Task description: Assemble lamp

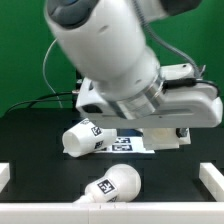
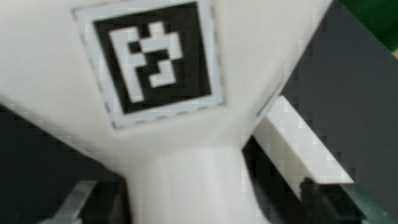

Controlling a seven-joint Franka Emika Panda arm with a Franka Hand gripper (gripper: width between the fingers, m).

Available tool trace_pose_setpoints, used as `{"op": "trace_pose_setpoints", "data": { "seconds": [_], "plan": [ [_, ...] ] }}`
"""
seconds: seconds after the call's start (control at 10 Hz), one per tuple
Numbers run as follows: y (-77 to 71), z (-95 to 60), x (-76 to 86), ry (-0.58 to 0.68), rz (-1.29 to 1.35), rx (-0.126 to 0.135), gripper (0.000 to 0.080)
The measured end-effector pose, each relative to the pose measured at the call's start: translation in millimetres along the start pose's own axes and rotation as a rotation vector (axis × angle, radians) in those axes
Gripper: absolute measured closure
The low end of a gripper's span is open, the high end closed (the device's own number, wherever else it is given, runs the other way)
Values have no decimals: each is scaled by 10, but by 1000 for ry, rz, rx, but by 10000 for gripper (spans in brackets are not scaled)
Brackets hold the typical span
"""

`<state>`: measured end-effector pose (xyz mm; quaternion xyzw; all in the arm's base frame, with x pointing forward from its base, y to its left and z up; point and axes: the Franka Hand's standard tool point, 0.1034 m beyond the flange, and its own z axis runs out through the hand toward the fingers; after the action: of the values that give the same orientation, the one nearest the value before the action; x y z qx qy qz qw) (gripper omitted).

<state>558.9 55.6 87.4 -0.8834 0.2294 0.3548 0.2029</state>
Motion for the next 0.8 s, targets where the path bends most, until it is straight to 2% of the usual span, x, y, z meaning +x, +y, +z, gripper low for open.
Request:
{"op": "trace_pose_setpoints", "data": {
  "seconds": [0.1, 0.3, 0.4, 0.5, 0.7, 0.8],
  "plan": [
    [30, -24, 39, 6, 10, 34, 341],
    [95, -127, 85, 35, -24, 154, 341],
    [177, -214, 69, 58, -50, 197, 341],
    [204, -248, 55, 64, -52, 183, 341],
    [203, -231, 62, 62, -52, 183, 341],
    [228, -229, 73, 72, -86, 162, 341]
  ]
}}
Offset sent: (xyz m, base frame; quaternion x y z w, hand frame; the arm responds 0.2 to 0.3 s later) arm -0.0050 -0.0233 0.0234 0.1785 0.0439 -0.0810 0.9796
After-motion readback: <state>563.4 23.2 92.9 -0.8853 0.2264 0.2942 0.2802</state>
